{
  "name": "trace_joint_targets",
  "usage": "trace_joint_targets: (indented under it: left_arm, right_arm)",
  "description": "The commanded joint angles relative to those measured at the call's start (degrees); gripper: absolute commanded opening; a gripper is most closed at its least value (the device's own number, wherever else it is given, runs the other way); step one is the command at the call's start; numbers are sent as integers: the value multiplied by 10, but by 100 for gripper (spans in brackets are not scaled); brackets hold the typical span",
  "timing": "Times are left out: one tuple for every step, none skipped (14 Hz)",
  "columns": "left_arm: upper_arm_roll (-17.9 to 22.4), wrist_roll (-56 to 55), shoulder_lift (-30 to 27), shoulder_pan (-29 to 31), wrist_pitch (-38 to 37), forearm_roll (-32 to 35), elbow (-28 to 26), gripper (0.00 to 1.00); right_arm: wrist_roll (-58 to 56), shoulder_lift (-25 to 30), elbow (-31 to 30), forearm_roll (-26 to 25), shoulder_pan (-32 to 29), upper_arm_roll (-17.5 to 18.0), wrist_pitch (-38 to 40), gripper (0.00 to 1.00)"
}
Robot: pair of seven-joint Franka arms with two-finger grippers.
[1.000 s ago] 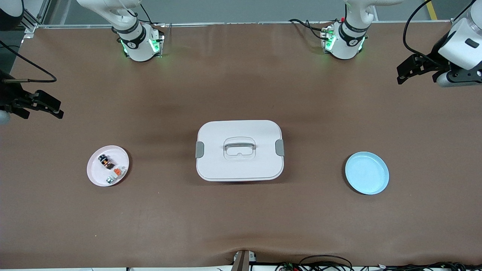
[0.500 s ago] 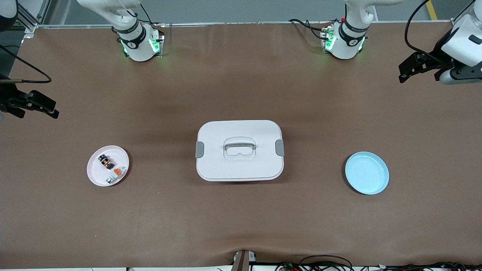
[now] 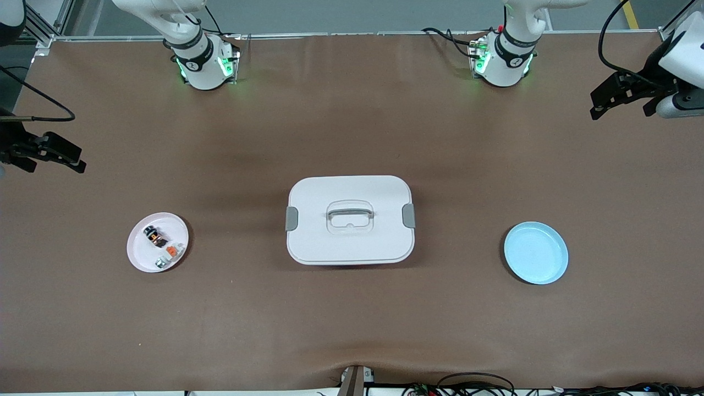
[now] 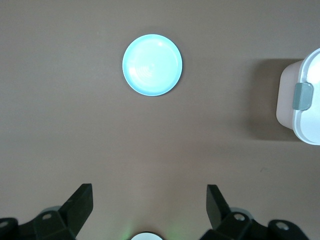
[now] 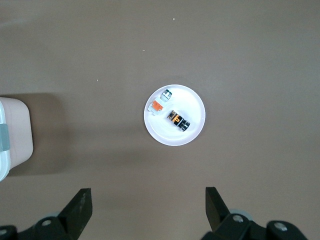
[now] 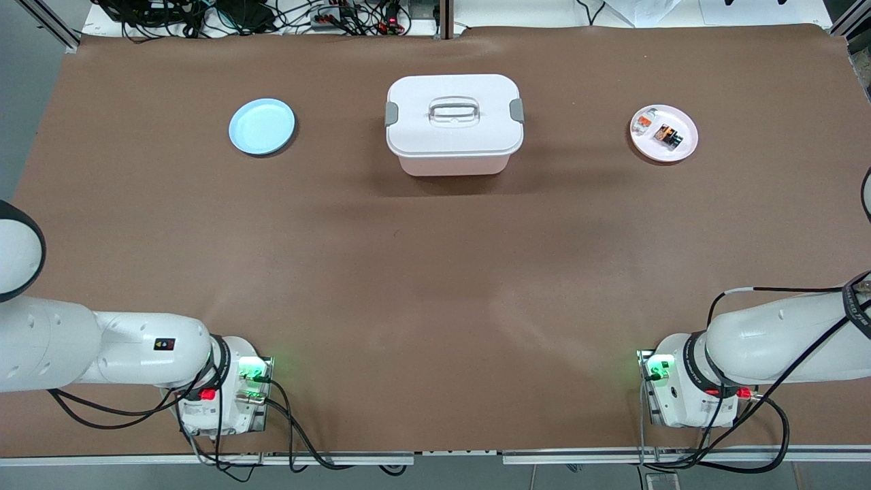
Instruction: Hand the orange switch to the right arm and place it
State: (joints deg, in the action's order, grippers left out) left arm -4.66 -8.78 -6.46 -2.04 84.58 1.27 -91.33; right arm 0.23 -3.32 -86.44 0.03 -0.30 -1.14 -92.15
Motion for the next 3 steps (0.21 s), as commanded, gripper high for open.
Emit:
trace_joint_targets:
  left_arm:
    - [1,10,2,2,-6,0,11,100]
    - [1,10,2,2,-6,0,11,100]
    - [1,10,2,2,-6,0,11,100]
  right_arm:
    - [-5,8,0,-7,-7,5,12,100]
    - [-5,8,0,-7,-8,5,15,100]
    - [-4,8,-1,-7,-8,5,17,100]
